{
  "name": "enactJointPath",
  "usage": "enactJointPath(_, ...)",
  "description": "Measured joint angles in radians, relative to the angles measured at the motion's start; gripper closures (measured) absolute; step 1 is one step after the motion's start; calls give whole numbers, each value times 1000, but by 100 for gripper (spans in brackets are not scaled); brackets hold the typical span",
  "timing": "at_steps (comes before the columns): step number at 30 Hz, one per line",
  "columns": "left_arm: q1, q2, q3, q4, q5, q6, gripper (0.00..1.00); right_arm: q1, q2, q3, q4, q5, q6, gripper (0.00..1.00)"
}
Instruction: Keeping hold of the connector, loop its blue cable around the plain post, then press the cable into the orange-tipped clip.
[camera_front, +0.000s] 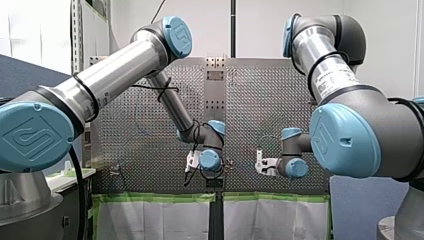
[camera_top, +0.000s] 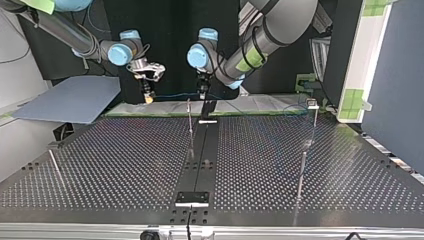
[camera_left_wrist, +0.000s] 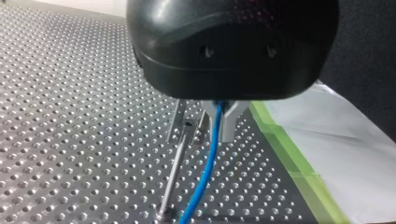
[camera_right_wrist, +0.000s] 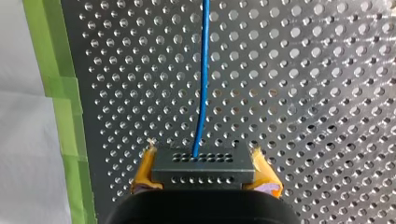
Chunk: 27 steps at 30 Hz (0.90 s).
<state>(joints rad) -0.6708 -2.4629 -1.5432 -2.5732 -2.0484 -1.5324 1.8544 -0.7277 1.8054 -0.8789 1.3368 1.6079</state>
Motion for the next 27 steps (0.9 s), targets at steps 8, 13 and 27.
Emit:
enactJointPath(8,2,-1,5,-3,5,0,100,-11,1,-6,8,-8,0,89)
enactJointPath(13,4,-9,5,-6,19,-2,100,-13,1,-7,8,-8,0,89)
enactJointPath(27,21,-31,36,-15,63,-34,100,-23,2,-7,-10,-15,8,89)
